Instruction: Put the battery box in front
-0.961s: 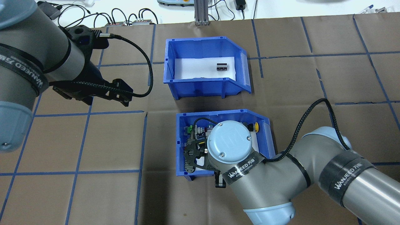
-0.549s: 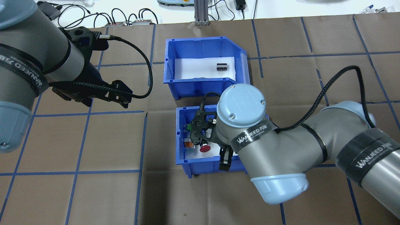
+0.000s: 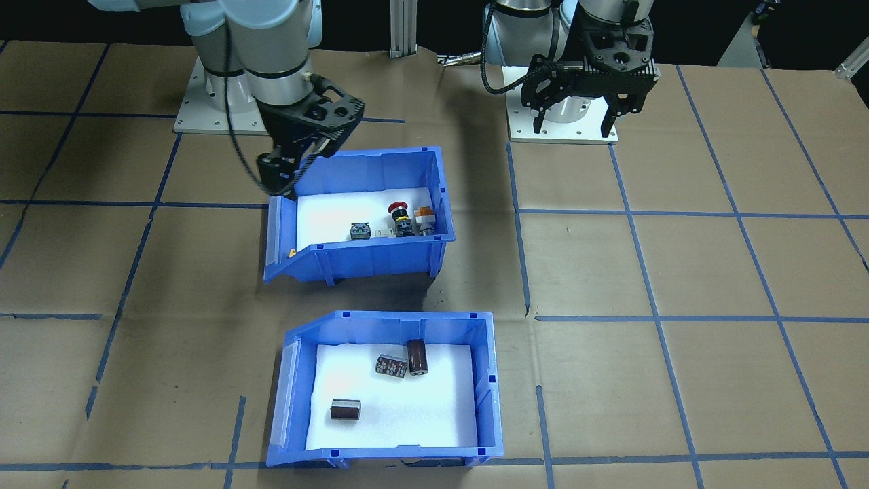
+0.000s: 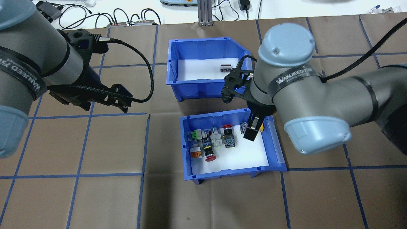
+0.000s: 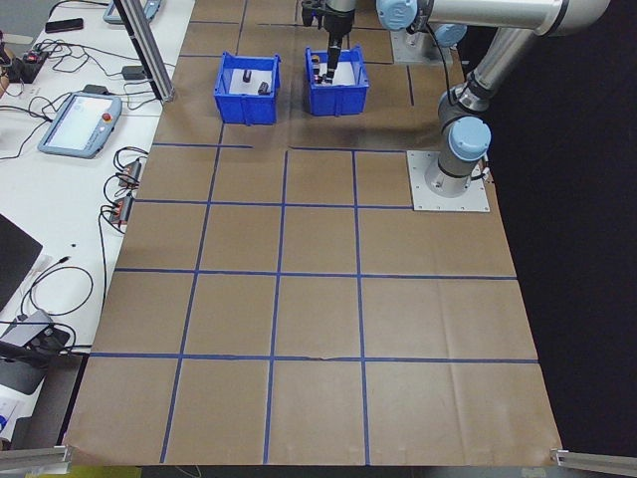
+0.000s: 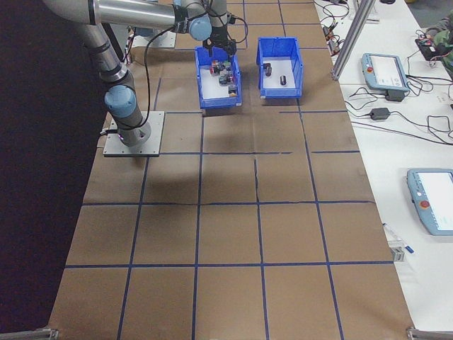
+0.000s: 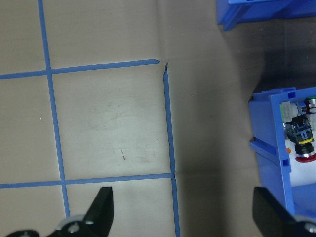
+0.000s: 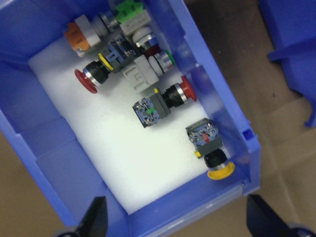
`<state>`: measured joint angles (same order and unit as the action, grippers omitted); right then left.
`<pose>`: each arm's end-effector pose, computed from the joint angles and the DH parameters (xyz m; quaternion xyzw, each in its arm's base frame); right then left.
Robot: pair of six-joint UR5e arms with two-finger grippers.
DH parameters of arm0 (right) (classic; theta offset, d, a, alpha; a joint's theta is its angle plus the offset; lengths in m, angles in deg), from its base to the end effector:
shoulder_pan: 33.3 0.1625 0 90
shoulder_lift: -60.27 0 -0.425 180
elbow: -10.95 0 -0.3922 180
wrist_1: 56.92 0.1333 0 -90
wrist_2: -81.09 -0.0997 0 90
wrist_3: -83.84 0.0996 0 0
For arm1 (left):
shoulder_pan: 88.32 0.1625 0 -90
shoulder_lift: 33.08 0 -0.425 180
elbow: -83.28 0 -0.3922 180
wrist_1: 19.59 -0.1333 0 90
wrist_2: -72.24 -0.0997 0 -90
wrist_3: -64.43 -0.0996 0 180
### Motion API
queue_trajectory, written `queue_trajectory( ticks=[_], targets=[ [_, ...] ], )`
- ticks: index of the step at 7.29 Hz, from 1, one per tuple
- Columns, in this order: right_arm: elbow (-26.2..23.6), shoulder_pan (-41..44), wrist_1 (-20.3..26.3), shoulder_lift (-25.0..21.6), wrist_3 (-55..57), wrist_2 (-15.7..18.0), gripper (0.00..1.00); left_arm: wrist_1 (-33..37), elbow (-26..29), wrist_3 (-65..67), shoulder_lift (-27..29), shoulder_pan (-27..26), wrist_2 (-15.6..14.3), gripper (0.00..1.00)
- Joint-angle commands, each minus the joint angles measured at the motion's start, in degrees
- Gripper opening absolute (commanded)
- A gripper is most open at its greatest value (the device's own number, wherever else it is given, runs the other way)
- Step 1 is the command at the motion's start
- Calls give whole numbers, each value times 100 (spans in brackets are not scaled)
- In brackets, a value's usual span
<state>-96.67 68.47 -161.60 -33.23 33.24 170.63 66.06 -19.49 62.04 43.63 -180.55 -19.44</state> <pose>0.2241 -0.4182 0.3924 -0.5178 0.8555 -0.0059 0.0022 -0.1459 -0.3969 0.4889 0.0396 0.9982 -0.0425 0.0147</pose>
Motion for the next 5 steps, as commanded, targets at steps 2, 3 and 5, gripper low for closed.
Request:
queue_trajectory(
  ticks=[2, 3, 5],
  targets=[
    [635, -1243, 352, -10, 1596, -7, 100, 65, -15, 2, -33, 3, -7, 99],
    [837, -1386, 352, 25, 2564, -7, 100, 83, -24, -7, -33, 37, -7, 99],
    [1259, -1379, 483, 165, 4744, -15, 100, 84, -15, 2, -33, 82, -7, 99]
  ],
)
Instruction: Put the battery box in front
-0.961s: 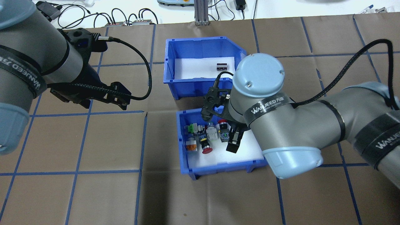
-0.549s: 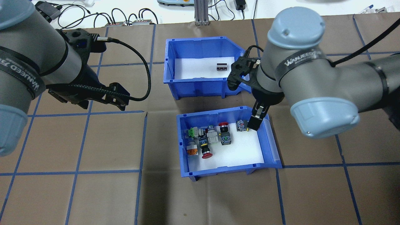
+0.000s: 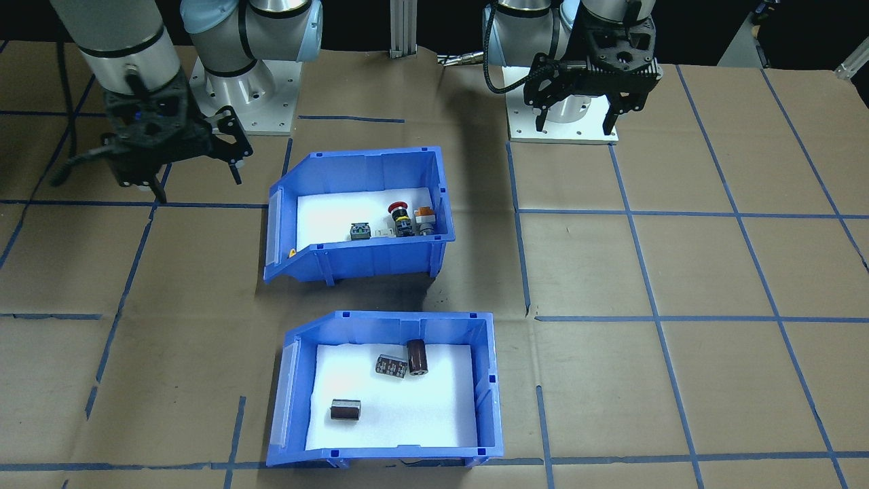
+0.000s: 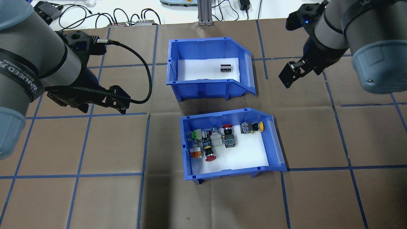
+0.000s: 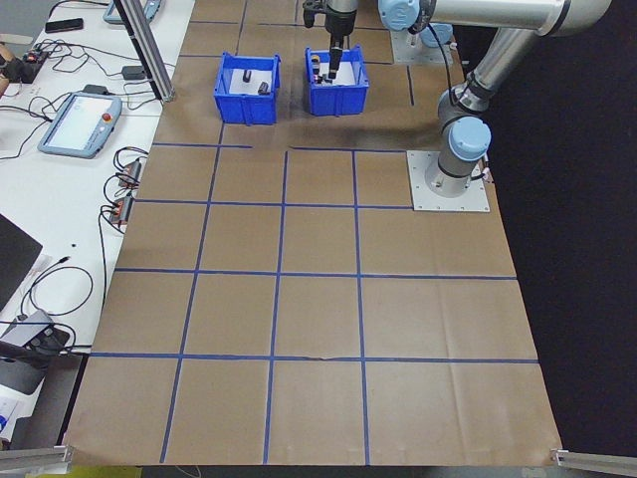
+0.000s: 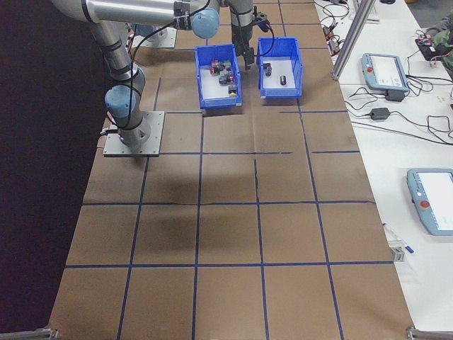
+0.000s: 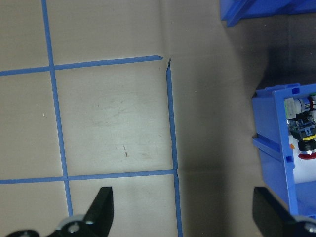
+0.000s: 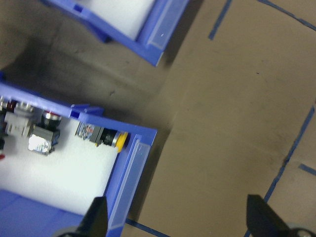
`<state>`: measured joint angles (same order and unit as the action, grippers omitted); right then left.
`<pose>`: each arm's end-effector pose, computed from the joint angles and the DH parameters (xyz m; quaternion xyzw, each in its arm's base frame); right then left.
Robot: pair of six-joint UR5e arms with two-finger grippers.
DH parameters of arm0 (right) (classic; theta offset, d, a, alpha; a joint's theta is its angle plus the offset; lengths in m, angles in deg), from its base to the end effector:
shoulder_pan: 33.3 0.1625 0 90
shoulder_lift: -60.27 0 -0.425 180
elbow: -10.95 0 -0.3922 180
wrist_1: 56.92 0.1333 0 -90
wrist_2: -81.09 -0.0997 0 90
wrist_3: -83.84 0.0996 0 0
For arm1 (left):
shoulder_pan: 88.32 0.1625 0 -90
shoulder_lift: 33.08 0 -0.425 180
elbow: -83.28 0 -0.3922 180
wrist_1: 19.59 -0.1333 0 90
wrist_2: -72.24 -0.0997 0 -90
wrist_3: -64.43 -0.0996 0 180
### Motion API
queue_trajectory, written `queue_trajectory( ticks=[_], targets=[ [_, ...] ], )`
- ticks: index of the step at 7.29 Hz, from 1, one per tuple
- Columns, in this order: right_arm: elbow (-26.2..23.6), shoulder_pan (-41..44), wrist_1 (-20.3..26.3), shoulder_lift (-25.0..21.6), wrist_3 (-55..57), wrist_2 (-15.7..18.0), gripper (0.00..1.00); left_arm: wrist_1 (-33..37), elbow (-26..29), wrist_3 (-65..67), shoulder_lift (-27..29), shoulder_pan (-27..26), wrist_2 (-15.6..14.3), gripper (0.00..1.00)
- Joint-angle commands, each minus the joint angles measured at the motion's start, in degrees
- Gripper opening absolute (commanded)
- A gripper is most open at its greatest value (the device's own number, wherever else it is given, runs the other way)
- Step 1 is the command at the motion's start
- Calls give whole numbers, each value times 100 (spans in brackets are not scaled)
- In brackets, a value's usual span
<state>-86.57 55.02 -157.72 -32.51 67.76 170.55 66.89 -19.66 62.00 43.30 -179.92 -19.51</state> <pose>0.1201 -0.4836 0.4661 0.1254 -0.9907 0.0530 0.0035 -0.1413 -0.3950 0.4882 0.0346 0.9986 -0.0365 0.0155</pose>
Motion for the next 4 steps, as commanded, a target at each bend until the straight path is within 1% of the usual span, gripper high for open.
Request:
queue_trajectory(
  ticks=[1, 2, 4],
  targets=[
    [460, -25, 339, 215, 1841, -16, 100, 19, -6, -3, -1, 19, 0, 99],
    [592, -16, 533, 338, 2055, -16, 100, 115, 2, 6, -1, 27, -9, 99],
    [576, 10, 552, 374, 2066, -7, 100, 142, 11, -3, -70, 19, -61, 99]
  ],
)
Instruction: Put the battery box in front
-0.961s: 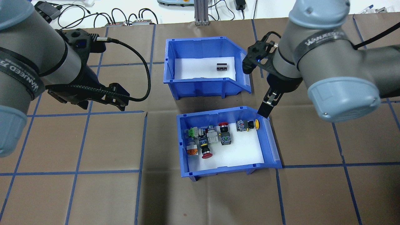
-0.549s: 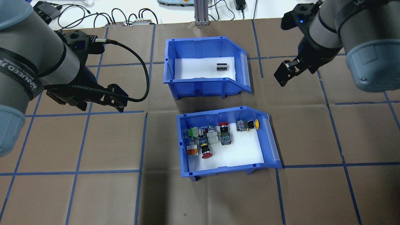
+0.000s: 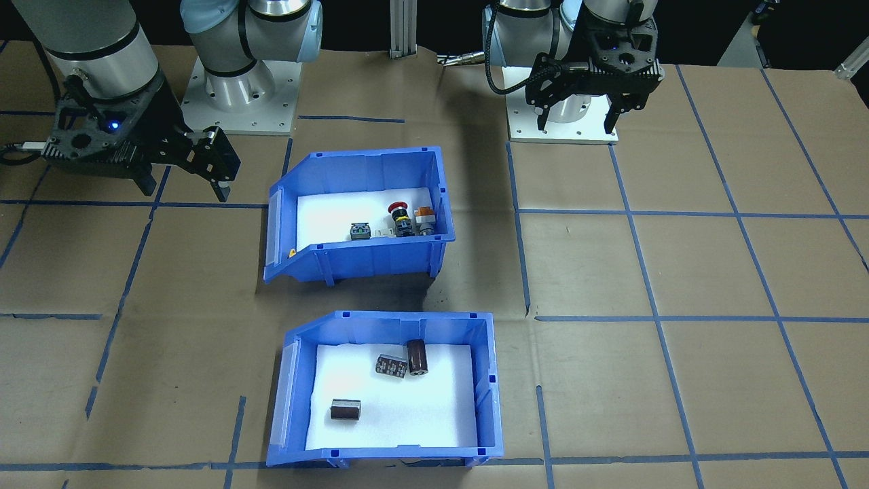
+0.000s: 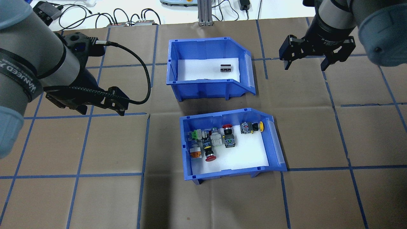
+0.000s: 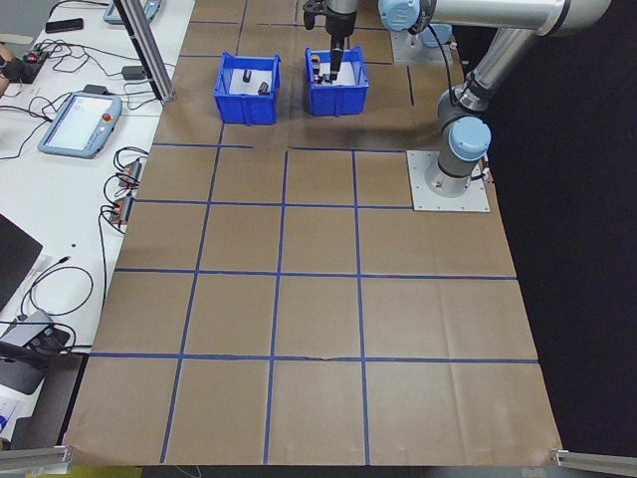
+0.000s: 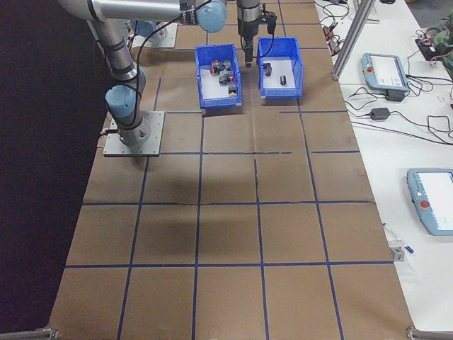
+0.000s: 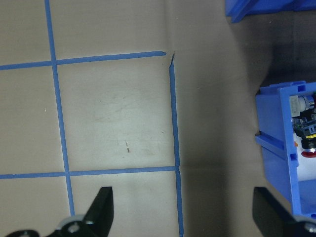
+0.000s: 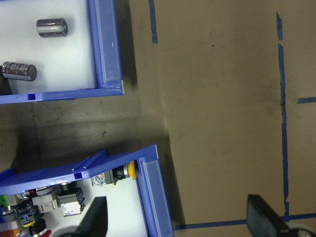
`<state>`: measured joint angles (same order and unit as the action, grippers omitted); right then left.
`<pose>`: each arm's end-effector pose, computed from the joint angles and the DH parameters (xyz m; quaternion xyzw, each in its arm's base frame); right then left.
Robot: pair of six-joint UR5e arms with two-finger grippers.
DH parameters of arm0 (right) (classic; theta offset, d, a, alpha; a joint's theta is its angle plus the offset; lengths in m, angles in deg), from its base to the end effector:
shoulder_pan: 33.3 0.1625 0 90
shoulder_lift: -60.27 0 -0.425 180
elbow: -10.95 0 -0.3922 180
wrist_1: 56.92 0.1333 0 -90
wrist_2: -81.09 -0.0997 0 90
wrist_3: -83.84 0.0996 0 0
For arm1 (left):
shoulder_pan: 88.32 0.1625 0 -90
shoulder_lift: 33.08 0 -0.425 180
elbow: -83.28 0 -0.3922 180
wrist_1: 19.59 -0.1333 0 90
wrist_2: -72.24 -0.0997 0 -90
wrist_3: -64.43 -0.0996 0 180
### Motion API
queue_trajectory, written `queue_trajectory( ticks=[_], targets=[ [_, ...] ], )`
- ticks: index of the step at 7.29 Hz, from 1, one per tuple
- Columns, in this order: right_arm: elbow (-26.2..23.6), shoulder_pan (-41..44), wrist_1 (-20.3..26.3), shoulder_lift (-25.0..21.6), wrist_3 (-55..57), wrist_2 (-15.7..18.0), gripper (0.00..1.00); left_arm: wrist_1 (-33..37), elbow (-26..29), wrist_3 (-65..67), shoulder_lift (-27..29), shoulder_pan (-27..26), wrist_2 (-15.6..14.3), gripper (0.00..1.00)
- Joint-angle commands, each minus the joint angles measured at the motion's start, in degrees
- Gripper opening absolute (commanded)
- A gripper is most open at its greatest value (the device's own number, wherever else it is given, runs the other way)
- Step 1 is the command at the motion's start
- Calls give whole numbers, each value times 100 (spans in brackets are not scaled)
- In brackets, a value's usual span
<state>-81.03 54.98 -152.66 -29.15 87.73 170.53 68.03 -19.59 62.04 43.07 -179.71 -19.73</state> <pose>0.1192 -0.5050 0.4760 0.0488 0.9984 -0.0276 0.0054 -0.1394 -0.3925 0.4883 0.0325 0.9989 -0.0292 0.0174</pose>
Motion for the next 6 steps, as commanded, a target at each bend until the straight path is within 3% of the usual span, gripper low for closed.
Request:
queue_trajectory(
  ticks=[1, 6],
  targets=[
    [22, 118, 21, 56, 68, -5, 100, 10, -4, 2, -135, -19, -240, 99],
    [48, 137, 21, 92, 68, 74, 100, -52, -40, 107, -13, -2, -190, 99]
  ],
)
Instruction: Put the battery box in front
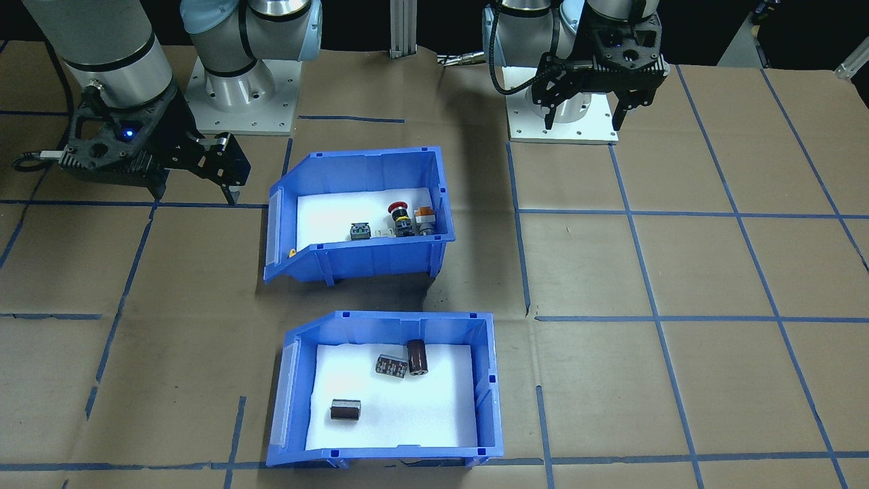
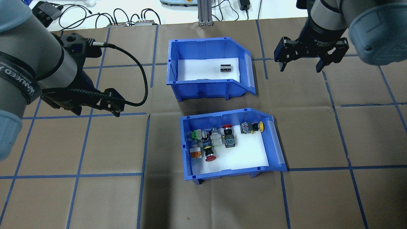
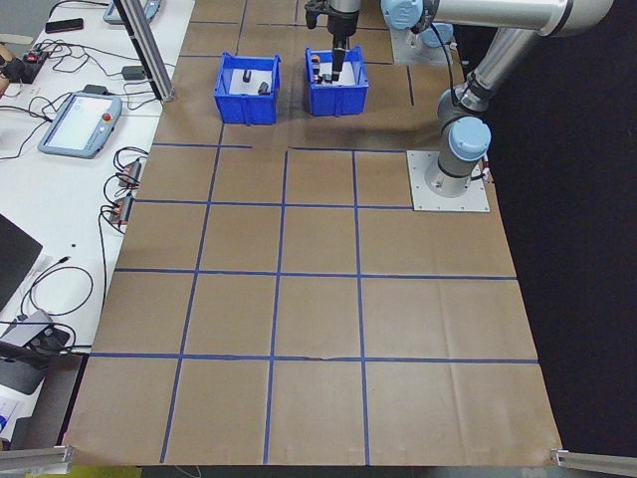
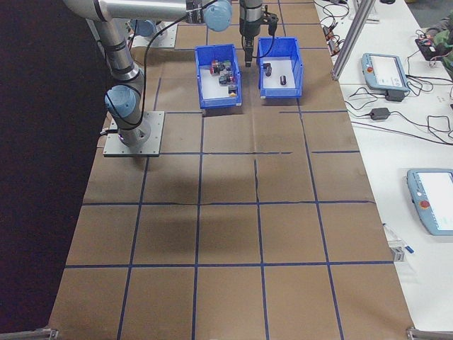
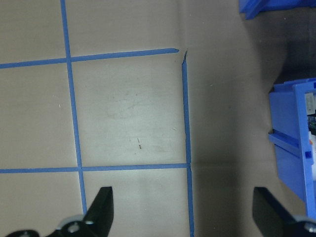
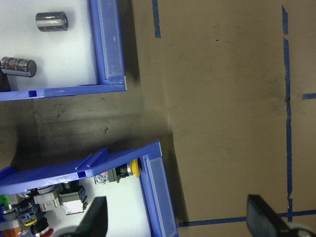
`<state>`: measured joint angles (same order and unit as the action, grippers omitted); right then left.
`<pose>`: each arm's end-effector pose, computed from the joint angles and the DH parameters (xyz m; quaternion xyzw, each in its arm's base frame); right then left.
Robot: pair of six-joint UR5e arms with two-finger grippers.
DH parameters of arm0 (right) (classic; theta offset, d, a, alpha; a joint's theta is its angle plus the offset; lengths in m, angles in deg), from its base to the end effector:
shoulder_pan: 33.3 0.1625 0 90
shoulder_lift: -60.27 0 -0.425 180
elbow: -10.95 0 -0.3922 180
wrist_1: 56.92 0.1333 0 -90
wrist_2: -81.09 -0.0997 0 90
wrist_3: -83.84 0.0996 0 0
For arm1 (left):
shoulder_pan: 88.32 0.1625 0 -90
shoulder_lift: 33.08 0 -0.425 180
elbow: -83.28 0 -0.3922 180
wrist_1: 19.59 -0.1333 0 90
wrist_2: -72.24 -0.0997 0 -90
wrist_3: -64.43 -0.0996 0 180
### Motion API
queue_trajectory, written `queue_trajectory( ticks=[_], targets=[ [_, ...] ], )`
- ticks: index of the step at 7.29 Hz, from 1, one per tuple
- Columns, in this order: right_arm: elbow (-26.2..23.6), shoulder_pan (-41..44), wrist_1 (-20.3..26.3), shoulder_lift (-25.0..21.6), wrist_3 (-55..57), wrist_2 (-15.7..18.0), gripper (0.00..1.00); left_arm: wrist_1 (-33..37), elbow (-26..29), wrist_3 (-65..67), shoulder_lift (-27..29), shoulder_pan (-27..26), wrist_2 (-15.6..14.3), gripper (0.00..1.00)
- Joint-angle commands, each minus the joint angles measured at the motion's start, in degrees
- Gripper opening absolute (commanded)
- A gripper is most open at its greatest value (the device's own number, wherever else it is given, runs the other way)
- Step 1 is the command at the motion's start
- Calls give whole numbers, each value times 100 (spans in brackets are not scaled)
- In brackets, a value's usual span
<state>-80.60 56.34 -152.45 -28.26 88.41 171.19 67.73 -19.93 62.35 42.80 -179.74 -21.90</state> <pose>0.1299 -0.5074 0.4716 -0.0430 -0.9988 0.0219 0.0001 -0.1358 -0.3909 0.4880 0.0294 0.9984 -0.0311 0.0363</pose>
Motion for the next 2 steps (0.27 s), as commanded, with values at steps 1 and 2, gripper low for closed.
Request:
queue_trajectory(
  ticks=[1, 2],
  targets=[
    [5, -7, 0, 2, -9, 8, 100, 31, 3, 77, -30, -8, -34, 99],
    [5, -7, 8, 2, -9, 8, 100, 40, -6, 59, -65, -8, -43, 99]
  ],
)
